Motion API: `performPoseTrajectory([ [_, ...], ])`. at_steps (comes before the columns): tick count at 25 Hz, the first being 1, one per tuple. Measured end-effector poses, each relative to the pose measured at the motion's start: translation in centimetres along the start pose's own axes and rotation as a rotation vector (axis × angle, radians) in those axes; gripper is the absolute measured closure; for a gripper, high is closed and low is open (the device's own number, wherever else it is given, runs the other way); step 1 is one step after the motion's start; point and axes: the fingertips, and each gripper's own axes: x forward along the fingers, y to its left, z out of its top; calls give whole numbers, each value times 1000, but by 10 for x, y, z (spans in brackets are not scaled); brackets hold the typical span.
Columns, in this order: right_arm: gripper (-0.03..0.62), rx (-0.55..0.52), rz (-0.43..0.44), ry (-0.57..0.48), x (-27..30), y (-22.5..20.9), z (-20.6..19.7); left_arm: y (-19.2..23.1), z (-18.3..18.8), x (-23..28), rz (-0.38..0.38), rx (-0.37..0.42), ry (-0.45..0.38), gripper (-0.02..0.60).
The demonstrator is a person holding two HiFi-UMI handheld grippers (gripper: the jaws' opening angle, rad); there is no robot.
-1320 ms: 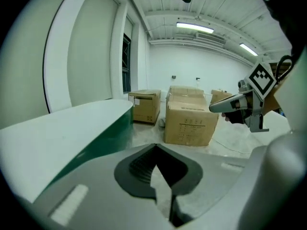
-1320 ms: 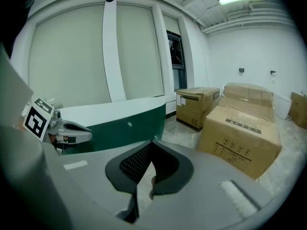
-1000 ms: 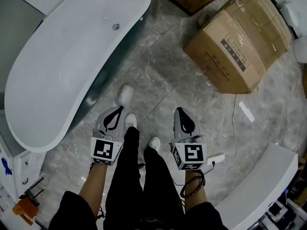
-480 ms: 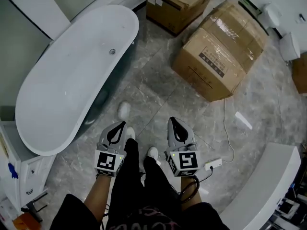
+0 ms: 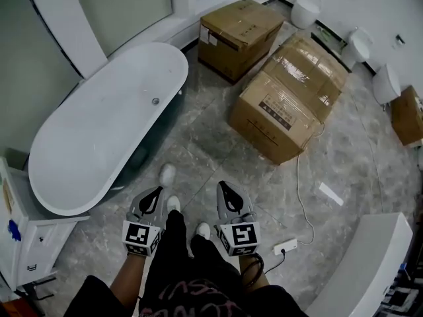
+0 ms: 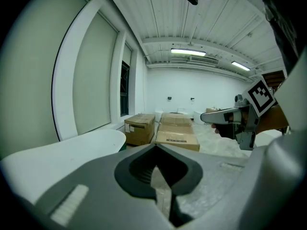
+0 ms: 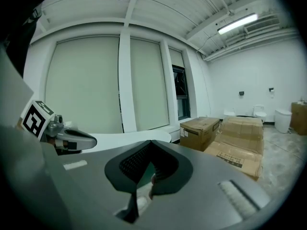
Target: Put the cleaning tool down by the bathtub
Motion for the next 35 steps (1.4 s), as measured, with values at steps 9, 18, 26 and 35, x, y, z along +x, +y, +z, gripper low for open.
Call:
performPoseTrajectory([
  [9,572,24,-6,-38,-50,2,25,-11,26,-46,89,-6,-81,581],
  [18,577,-17,50,-56,-68,24,35,-9,38,-83,155,-17,-170,581],
  [26,576,-76,121,-46,-75,41,31,-17,26,-99,159,-33,-153,581],
  [35,577,-88,122,-55,-79,43,33,-16,26,-102,182,-46,-162,581],
])
